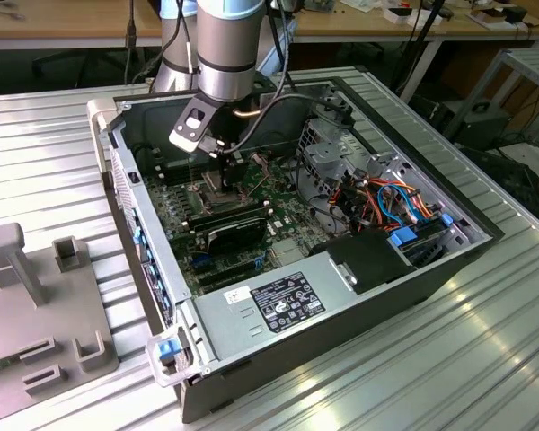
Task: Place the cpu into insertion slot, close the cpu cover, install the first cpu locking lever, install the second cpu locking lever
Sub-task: 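Place the cpu into insertion slot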
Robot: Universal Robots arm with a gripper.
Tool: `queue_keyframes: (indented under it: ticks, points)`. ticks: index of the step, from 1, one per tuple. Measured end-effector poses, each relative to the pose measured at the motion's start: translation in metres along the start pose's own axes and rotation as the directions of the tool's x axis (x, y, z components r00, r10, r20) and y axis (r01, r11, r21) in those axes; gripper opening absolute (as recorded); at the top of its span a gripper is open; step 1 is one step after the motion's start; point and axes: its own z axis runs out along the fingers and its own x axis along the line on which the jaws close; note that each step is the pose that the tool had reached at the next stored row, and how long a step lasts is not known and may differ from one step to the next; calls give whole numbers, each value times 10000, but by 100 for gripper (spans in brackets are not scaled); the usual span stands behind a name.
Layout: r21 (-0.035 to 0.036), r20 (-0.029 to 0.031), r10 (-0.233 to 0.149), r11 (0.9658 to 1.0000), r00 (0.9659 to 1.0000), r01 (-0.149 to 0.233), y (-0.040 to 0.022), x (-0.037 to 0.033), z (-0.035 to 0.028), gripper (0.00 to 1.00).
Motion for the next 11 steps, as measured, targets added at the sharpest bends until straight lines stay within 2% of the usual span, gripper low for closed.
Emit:
queue_keyframes:
  ticks: [5, 11]
  points:
    - [1, 1, -2, 10000, 10000, 2, -2, -14, 42, 55]
    - [0, -1, 1, 10000, 10000, -1, -4, -48, 53, 55]
